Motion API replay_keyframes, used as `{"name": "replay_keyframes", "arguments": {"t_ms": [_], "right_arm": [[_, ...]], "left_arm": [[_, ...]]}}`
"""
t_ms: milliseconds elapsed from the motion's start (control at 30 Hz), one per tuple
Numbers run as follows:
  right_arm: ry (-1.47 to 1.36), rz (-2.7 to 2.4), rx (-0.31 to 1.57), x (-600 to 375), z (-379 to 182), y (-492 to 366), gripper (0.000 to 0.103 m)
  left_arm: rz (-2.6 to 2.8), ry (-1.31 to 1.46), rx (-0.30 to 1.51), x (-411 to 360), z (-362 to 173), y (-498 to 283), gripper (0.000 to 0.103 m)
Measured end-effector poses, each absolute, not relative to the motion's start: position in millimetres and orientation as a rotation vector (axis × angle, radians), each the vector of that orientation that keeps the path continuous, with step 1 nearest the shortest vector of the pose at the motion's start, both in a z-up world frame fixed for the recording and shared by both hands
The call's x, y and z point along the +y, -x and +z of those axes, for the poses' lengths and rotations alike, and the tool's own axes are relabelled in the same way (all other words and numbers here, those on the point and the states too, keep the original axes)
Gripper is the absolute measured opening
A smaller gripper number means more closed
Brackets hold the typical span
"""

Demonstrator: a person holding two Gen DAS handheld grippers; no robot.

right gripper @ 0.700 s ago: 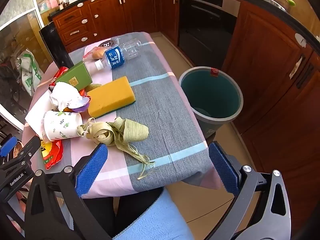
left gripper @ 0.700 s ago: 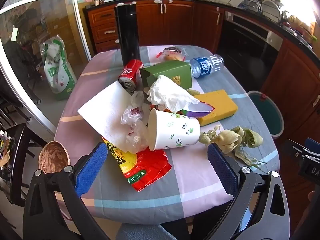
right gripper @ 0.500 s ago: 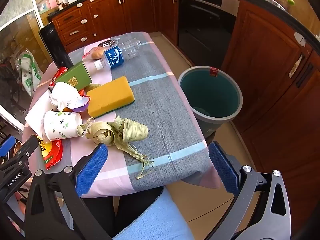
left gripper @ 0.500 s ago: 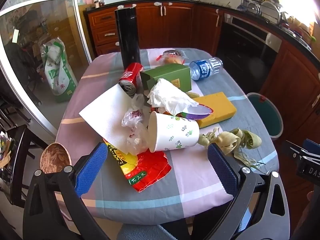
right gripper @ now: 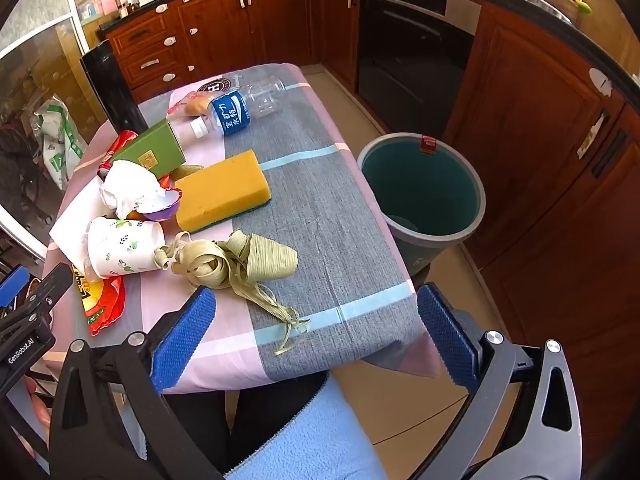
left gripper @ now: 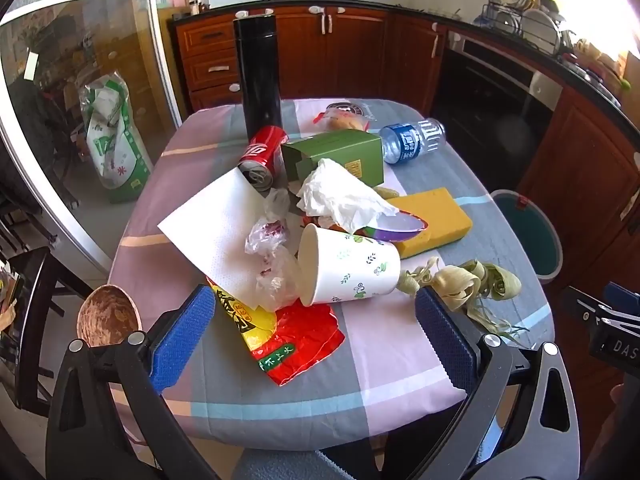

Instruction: Collect trash

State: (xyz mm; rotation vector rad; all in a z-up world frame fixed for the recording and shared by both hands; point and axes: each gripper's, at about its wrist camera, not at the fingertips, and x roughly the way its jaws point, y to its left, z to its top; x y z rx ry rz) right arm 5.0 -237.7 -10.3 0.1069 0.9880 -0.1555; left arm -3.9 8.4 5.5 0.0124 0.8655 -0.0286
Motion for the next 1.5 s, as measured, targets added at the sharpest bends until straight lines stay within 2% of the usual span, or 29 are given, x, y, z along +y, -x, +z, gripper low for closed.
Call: {"name": "replay_keyframes", "arguments": {"t_ms": [1500], "right_arm": [[-0.103,-0.157,0.993,-235.7,-9.2,-6.4,0.097]], "left_arm": [[-0.03,0.005,0.875,11.0,-0.1,3.6,0.1]]}}
